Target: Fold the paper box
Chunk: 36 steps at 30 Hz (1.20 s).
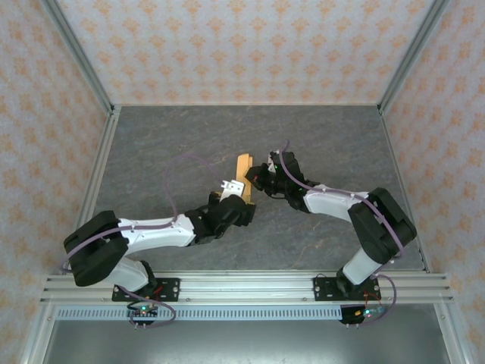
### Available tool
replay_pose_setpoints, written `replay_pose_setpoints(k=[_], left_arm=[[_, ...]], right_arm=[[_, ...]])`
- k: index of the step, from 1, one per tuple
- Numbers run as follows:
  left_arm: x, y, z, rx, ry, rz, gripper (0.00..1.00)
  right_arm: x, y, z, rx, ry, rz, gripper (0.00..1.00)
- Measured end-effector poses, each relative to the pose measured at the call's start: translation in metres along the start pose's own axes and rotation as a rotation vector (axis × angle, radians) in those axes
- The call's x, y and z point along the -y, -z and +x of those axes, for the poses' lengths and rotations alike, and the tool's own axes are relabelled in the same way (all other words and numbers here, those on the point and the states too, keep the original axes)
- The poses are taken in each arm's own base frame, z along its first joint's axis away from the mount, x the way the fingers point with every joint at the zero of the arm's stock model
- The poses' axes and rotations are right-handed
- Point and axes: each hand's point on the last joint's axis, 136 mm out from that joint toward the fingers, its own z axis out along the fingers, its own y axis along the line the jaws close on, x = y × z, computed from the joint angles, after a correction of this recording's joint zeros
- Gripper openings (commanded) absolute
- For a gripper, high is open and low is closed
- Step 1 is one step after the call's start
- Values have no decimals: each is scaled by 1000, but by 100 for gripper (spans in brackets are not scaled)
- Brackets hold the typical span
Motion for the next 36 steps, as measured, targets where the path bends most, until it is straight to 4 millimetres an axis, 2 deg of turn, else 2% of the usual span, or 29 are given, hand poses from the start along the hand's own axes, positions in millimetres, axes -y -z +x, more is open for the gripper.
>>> replay_pose_setpoints(k=[3,11,17,24,26,29,36], left_arm=[[1,-6,-4,17,-6,-16,91],[9,-19,-12,49,-13,-32,75],[8,-24,-16,67,-15,-71,68],[10,-33,-8,51,-31,-84,57],[10,-34,-7,50,-32,-85,57],[10,-34,-7,51,-36,-86,74],[10,-34,-9,75,-55,-83,81]], right_arm=[[0,0,0,0,0,0,0],[0,0,0,1,-4,1,0],[2,0,-6,26,-14,9,0],[3,1,-9,41,-21,11,0],[3,1,-10,44,-20,12,0],[3,1,-10,46,-20,13,0],[3,0,-10,46,-20,13,0]])
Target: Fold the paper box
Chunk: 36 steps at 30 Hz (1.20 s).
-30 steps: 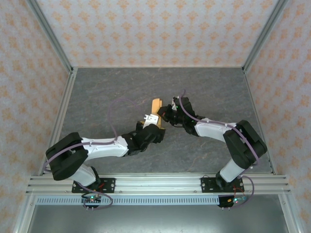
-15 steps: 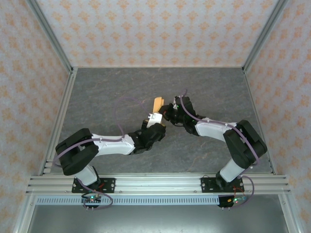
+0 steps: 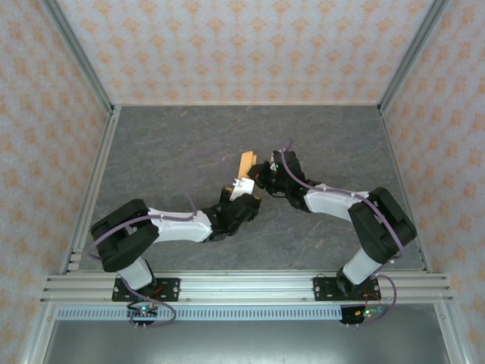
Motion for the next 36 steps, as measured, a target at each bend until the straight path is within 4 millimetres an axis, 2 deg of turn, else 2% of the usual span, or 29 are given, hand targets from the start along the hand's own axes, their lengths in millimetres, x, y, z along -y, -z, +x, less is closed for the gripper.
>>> replay_pose_setpoints(k=[4,9,16,28,34,36], left_arm=[[-7,0,-1,34,3,3,83],[-14,4,-11,90,16,10,82],[-12,5,-26,150,27,37,66],[-14,5,-25,172,40,46,47],[-15,4,-25,181,50,55,43],[-15,4,-25,181,52,57,43]], right_arm=[[0,0,1,-3,1,0,0],[-1,0,2,-4,2,-1,0],[-1,0,2,-5,2,-1,0],[0,-1,3,-4,2,2,0],[0,-1,2,1,2,4,0],[0,-1,2,1,2,4,3]])
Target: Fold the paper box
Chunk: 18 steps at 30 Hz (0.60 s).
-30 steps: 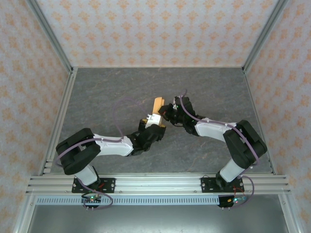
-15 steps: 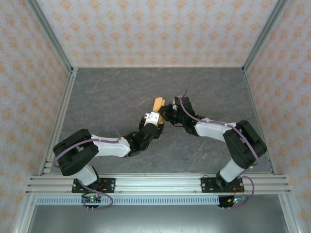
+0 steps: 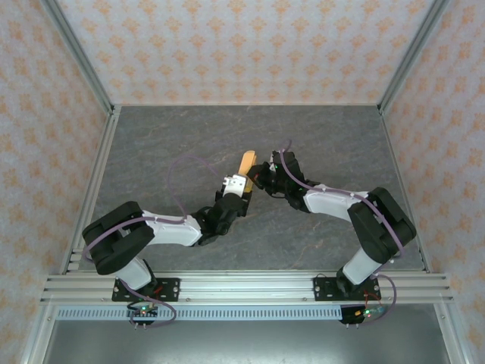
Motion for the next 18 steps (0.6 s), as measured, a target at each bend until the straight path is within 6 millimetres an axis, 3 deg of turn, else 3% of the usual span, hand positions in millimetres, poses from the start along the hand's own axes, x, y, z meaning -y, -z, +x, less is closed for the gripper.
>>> replay_pose_setpoints(k=[9,13,18], left_arm=[[-15,5,1,-5,-13,17,39],[-36,5,1,-10,-29,-9,37],[-41,8,-3,-19,-64,38,37]], right_arm=[[1,7,3,-15,16,26,31],[-1,23,0,-8,32,51,36],[-10,52,-15,29,93,71,39]])
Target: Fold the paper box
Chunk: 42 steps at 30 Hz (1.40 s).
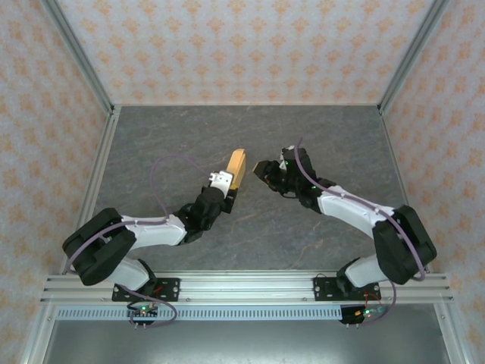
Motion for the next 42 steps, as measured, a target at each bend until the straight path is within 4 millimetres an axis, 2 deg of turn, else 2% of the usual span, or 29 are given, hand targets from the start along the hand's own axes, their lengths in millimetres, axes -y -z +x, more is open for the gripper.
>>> replay_pose_setpoints(k=[7,11,16,20,25,36,42], left_arm=[[12,7,-8,-5,-76,149,36],[20,5,-7,-48,-125,248,32],[30,5,-32,-44,-170,388,32],[35,8,-43,-16,-218,484,32],[35,9,-37,-32,-263,588,34],[34,6,-43,-20,-374,759,40],[40,1,-27,-50,-412,835,43]], right_arm=[[-15,32,-55,45,204,52,43],[-16,49,-70,52,396,94,43],[-5,71,-69,66,630,115,43],[21,81,-64,99,776,126,42],[37,80,-48,116,943,94,41],[44,73,-45,183,1184,67,40],[51,70,-40,172,1271,68,37]])
